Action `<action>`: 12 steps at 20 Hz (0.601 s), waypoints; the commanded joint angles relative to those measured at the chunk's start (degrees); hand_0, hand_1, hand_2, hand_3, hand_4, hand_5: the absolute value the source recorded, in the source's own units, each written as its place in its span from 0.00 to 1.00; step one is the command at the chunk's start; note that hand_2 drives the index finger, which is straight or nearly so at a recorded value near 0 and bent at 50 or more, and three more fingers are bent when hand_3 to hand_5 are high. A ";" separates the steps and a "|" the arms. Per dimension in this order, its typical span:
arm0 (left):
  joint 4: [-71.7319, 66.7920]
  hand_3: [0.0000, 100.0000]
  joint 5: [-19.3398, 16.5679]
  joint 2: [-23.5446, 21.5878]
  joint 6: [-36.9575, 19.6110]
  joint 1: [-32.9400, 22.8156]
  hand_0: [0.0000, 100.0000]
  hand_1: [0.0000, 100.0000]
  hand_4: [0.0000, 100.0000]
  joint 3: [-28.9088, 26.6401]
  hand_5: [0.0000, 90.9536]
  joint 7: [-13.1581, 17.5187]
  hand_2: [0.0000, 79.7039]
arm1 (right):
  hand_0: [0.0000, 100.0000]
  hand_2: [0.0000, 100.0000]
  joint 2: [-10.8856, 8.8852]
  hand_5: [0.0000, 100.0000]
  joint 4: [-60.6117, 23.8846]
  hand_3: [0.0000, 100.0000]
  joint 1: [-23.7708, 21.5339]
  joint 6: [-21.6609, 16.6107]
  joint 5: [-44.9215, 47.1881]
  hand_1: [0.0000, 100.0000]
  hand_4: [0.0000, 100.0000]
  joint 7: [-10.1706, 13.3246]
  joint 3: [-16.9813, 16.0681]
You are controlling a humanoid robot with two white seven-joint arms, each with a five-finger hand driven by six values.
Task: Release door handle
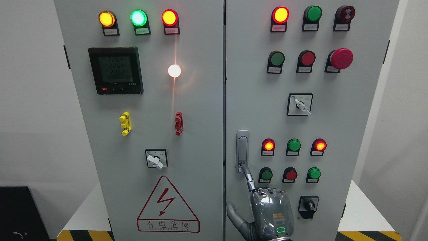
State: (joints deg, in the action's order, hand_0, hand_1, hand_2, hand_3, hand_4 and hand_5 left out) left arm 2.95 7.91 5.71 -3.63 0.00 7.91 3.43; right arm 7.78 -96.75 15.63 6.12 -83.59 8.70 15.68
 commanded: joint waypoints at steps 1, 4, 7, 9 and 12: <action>-0.05 0.00 0.00 0.00 0.03 -1.05 0.12 0.56 0.00 0.00 0.00 0.00 0.00 | 0.34 0.00 0.04 1.00 1.48 1.00 -0.16 -0.06 0.00 0.17 0.99 0.01 0.49; -0.05 0.00 0.00 0.00 0.03 -1.05 0.12 0.56 0.00 0.00 0.00 0.00 0.00 | 0.34 0.00 0.04 1.00 1.48 1.00 -0.16 -0.15 0.00 0.17 0.99 0.01 0.58; 0.04 0.00 0.00 0.00 0.03 -1.05 0.12 0.56 0.00 0.00 0.00 0.00 0.00 | 0.33 0.00 0.04 1.00 1.56 1.00 -0.25 -0.15 0.00 0.17 0.99 0.01 0.58; 0.04 0.00 0.00 0.00 0.03 -1.05 0.12 0.56 0.00 0.00 0.00 0.00 0.00 | 0.33 0.00 0.04 1.00 1.56 1.00 -0.51 -0.06 0.00 0.17 0.99 -0.08 0.58; 0.04 0.00 0.00 0.00 0.03 -1.05 0.12 0.56 0.00 0.00 0.00 0.00 0.00 | 0.33 0.00 0.04 1.00 1.56 1.00 -0.69 -0.15 0.00 0.17 0.99 -0.08 0.58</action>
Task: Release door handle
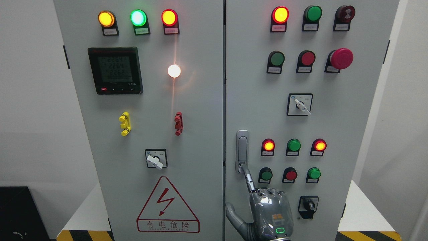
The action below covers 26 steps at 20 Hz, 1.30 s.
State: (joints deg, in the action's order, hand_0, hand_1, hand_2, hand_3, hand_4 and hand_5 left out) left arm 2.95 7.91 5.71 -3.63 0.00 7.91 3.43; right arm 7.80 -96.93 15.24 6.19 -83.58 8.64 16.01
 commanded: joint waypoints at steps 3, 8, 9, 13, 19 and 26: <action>0.03 0.00 0.00 0.00 0.03 -1.05 0.12 0.56 0.00 0.00 0.00 0.00 0.00 | 0.33 0.00 0.02 1.00 1.65 1.00 -0.30 -0.13 0.00 0.17 0.99 -0.02 0.33; -0.05 0.00 0.00 0.00 0.03 -1.05 0.12 0.56 0.00 0.00 0.00 0.00 0.00 | 0.33 0.00 0.02 1.00 1.74 1.00 -0.47 -0.13 0.00 0.17 0.99 -0.02 0.42; 0.03 0.00 0.00 0.00 0.03 -1.05 0.12 0.56 0.00 0.00 0.00 0.00 0.00 | 0.33 0.00 0.02 1.00 1.74 1.00 -0.48 -0.13 0.00 0.17 0.99 -0.02 0.42; 0.04 0.00 0.00 0.00 0.03 -1.05 0.12 0.56 0.00 0.00 0.00 0.00 0.00 | 0.33 0.00 0.02 1.00 1.74 1.00 -0.65 -0.13 0.00 0.17 0.99 -0.02 0.42; -0.05 0.00 0.00 0.00 0.03 -1.05 0.12 0.56 0.00 0.00 0.00 0.00 0.00 | 0.33 0.00 0.02 1.00 1.65 1.00 -0.65 -0.04 0.00 0.17 0.99 -0.02 0.33; -0.05 0.00 0.00 0.00 0.03 -1.06 0.12 0.56 0.00 0.00 0.00 0.00 0.00 | 0.33 0.01 0.02 1.00 1.39 1.00 -0.65 -0.13 0.00 0.17 0.99 -0.02 0.33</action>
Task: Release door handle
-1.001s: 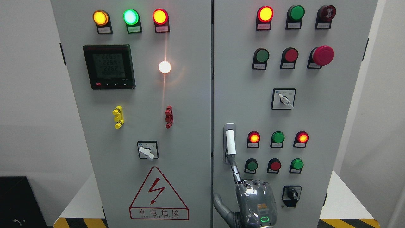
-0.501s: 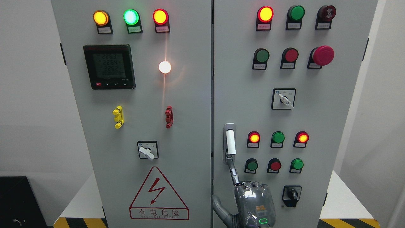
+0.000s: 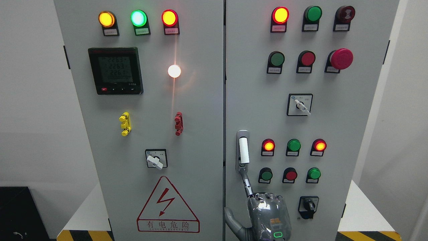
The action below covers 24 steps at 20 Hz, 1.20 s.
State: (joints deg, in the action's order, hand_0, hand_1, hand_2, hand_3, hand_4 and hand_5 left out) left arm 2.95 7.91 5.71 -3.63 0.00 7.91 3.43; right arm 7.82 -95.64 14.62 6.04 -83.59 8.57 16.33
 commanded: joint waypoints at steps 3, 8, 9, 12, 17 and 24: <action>0.04 0.00 0.00 0.00 0.02 -1.05 0.12 0.56 0.00 0.00 0.00 -0.01 0.00 | 0.33 0.00 0.00 1.00 -0.07 1.00 0.06 0.02 0.00 0.17 1.00 0.13 0.10; 0.04 0.00 0.00 0.00 0.02 -1.05 0.12 0.56 0.00 0.00 0.00 -0.01 0.00 | 0.33 0.00 -0.09 1.00 -0.07 1.00 0.06 0.02 0.18 0.17 0.99 0.13 0.10; -0.05 0.00 0.00 0.00 0.02 -1.05 0.12 0.56 0.00 0.00 0.00 -0.01 0.00 | 0.33 0.00 -0.09 1.00 -0.07 1.00 0.15 0.02 0.18 0.17 0.99 0.13 0.10; -0.05 0.00 0.00 0.00 0.02 -1.05 0.12 0.56 0.00 0.00 0.00 -0.01 0.00 | 0.33 0.00 -0.09 1.00 -0.16 1.00 0.15 0.02 0.18 0.17 0.99 0.13 0.10; 0.04 0.00 0.00 0.00 0.02 -1.05 0.12 0.56 0.00 0.00 0.00 -0.01 0.00 | 0.33 0.00 -0.09 1.00 -1.04 1.00 0.15 0.02 0.09 0.17 0.99 0.13 0.10; -0.05 0.00 0.00 0.00 0.02 -1.05 0.12 0.56 0.00 0.00 0.00 -0.01 0.00 | 0.33 0.05 -0.09 1.00 -1.21 1.00 0.24 0.02 0.18 0.18 0.99 0.13 0.10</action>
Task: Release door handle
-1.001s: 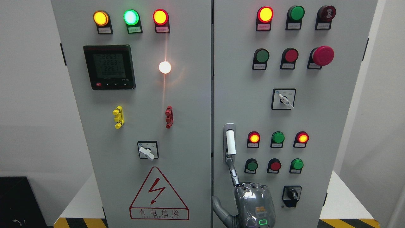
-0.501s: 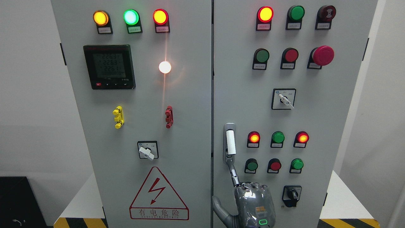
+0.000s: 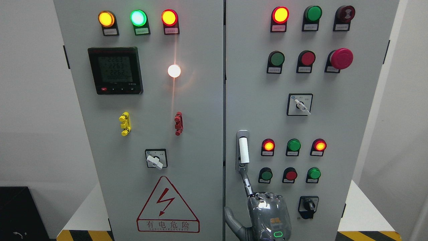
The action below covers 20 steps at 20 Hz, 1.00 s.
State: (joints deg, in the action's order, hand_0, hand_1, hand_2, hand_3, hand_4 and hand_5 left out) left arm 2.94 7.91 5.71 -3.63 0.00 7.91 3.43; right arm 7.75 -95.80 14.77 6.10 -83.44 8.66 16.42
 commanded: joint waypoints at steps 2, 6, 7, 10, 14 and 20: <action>0.05 0.00 0.00 0.00 0.03 -1.06 0.12 0.56 0.00 0.00 0.00 0.00 0.00 | 0.33 0.06 -0.02 1.00 -1.06 1.00 0.08 -0.03 0.03 0.18 0.99 0.13 0.01; 0.05 0.00 0.00 0.00 0.03 -1.06 0.12 0.56 0.00 0.00 0.00 0.00 0.00 | 0.33 0.06 -0.02 1.00 -1.76 1.00 0.08 -0.03 0.03 0.18 0.99 0.13 -0.07; 0.05 0.00 0.00 0.00 0.03 -1.06 0.12 0.56 0.00 0.00 0.00 0.00 0.00 | 0.33 0.06 -0.02 1.00 -1.76 1.00 0.08 -0.03 0.03 0.18 0.99 0.13 -0.08; -0.04 0.00 0.00 0.00 0.03 -1.06 0.12 0.56 0.00 0.00 0.00 0.00 0.00 | 0.33 0.07 -0.02 1.00 -1.76 1.00 0.08 -0.03 0.03 0.18 0.98 0.13 -0.08; -0.04 0.00 0.00 0.00 0.03 -1.06 0.12 0.56 0.00 0.00 0.00 0.00 0.00 | 0.32 0.07 -0.02 1.00 -1.76 1.00 0.08 -0.03 0.03 0.18 0.98 0.13 -0.08; 0.05 0.00 0.00 0.00 0.03 -1.06 0.12 0.56 0.00 0.00 0.00 0.00 0.00 | 0.32 0.09 -0.02 1.00 -2.29 1.00 0.17 -0.03 0.03 0.18 0.98 0.13 -0.08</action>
State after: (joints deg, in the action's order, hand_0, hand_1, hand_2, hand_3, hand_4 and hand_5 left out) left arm 2.94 7.91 5.71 -3.63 0.00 7.91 3.43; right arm 7.74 -95.66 14.92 6.12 -83.41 8.83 16.37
